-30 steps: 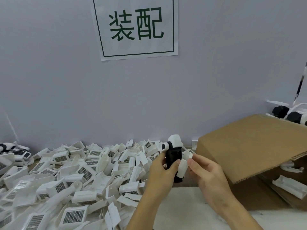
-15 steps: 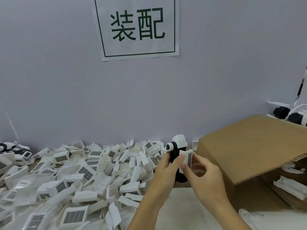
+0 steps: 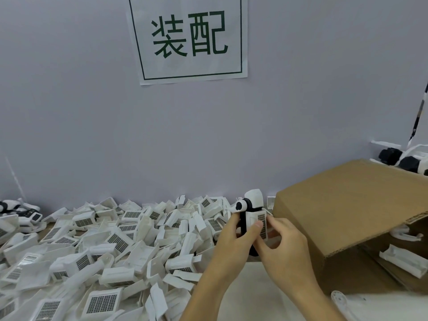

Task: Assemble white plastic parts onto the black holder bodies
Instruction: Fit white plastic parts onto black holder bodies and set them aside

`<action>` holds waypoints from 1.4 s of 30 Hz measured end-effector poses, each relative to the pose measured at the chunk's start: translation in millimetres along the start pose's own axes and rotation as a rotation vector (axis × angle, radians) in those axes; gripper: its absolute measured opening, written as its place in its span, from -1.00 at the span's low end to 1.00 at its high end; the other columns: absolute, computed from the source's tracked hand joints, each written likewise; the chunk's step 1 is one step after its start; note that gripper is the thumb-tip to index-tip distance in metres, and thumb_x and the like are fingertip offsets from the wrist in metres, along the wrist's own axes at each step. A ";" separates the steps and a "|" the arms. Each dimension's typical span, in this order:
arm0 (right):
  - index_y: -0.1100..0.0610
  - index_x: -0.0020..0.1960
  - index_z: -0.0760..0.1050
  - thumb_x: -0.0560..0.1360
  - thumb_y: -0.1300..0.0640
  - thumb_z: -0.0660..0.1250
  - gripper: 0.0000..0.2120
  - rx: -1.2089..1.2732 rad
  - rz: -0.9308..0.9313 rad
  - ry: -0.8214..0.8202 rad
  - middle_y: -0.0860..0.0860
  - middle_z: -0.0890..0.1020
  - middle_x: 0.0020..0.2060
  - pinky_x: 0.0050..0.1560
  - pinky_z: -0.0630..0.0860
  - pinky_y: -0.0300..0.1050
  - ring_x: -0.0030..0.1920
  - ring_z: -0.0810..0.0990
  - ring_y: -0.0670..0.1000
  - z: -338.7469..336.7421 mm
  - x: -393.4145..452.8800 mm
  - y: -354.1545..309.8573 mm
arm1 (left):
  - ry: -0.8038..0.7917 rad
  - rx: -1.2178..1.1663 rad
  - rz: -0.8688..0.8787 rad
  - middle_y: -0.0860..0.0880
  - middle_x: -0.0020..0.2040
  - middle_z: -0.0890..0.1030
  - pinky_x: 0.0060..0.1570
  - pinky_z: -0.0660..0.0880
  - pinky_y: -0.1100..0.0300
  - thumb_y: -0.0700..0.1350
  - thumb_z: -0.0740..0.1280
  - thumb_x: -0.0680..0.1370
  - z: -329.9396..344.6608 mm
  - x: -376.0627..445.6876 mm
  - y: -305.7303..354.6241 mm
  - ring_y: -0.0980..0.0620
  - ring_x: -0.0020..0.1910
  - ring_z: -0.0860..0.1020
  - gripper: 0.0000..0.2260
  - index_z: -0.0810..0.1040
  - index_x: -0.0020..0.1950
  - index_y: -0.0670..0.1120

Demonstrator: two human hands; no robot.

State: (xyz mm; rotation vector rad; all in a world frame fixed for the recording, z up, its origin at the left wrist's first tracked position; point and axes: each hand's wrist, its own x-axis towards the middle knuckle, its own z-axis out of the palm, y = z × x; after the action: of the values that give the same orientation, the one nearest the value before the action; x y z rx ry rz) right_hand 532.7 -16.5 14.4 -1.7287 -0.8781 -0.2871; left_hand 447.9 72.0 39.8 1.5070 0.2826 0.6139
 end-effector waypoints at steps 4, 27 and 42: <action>-0.05 0.10 0.65 0.51 0.06 0.45 -0.84 0.044 -0.008 -0.022 -0.18 0.62 -0.12 -0.11 0.58 -0.20 -0.09 0.60 -0.17 1.7 -0.5 -4.8 | 0.031 -0.003 0.009 0.01 0.07 0.72 -0.20 0.64 0.15 -0.11 0.34 0.64 -1.5 -0.6 1.1 0.04 0.03 0.70 -0.81 0.59 0.23 0.07; 0.06 -0.12 0.75 0.46 -0.16 0.30 -0.64 0.730 0.489 -0.180 0.09 0.75 -0.18 -0.35 0.59 -0.23 -0.18 0.75 0.03 -2.3 -1.4 -29.1 | 0.045 -0.125 -0.013 -0.10 -0.08 0.73 -0.19 0.58 0.24 0.08 0.23 0.66 5.4 0.0 -5.3 0.02 -0.11 0.70 -0.67 0.72 0.06 -0.08; 0.05 -0.17 0.75 0.54 0.00 0.36 -0.75 0.778 0.543 -0.067 0.14 0.75 -0.19 -0.24 0.65 -0.03 -0.19 0.75 0.07 4.0 -3.0 -23.3 | 0.130 0.105 -0.005 -0.04 -0.23 0.69 -0.23 0.53 0.18 0.10 0.19 0.68 6.2 2.7 -14.1 0.08 -0.24 0.62 -0.62 0.70 -0.04 -0.09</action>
State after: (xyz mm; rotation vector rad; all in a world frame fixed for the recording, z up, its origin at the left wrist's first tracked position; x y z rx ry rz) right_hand 513.8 -11.7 28.1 -1.1709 -0.4371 0.4312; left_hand 456.3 68.9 26.9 1.5684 0.4240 0.7030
